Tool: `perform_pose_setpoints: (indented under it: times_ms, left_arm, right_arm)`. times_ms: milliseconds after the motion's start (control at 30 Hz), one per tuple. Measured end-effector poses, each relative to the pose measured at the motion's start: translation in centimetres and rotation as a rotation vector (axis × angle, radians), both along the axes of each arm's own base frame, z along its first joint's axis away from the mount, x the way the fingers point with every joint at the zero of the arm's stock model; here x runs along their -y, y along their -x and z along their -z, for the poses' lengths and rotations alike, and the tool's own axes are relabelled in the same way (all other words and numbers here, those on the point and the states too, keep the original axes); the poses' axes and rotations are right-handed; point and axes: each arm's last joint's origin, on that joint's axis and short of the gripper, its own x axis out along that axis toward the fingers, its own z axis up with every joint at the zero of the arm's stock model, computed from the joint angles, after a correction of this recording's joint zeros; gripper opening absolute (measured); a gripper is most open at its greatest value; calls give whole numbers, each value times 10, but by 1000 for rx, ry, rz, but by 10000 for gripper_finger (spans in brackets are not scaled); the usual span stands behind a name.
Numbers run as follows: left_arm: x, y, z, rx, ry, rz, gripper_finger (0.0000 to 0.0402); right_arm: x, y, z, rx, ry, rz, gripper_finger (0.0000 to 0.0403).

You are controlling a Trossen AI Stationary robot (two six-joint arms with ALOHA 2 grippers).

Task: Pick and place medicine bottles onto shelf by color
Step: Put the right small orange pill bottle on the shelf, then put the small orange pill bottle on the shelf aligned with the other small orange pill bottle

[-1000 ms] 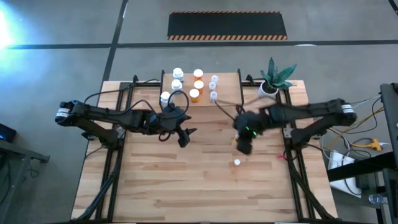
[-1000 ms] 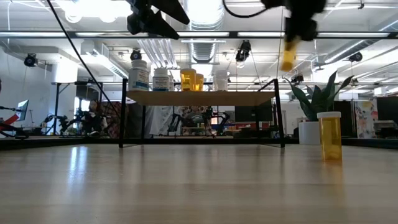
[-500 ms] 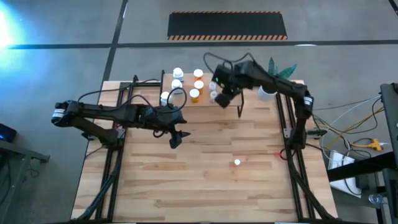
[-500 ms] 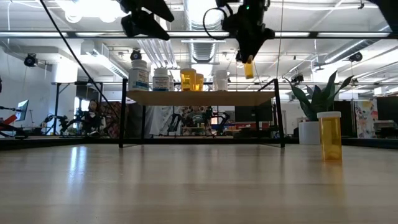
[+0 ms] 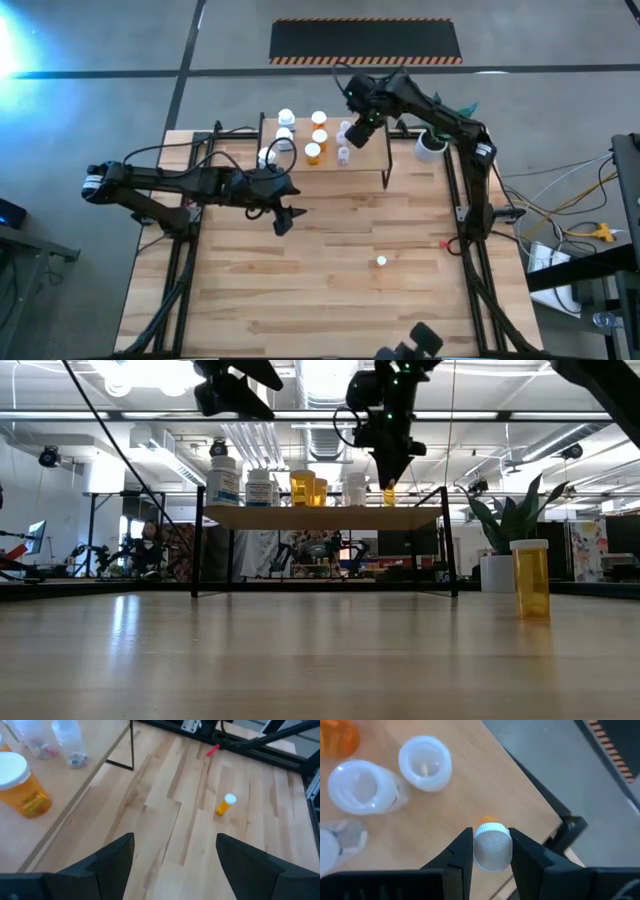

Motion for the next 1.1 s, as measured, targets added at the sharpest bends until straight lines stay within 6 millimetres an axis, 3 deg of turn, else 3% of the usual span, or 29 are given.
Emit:
perform_pose_setpoints:
  times_ms: [233, 667, 900, 1100]
  left_arm:
    - [-1, -1, -2, 27, 4, -37, 265]
    - [-1, -1, -2, 25, -5, -49, 265]
    - [-1, -1, -2, 23, -7, -48, 265]
    - [-1, -1, -2, 23, -8, -48, 265]
  right_arm:
    - [18, 11, 11, 19, -78, -36, 93]
    - [19, 9, 12, 45, -78, -87, 104]
    - [17, 11, 7, 68, -79, -113, 184]
    - [10, 19, -12, 94, -37, -154, 250]
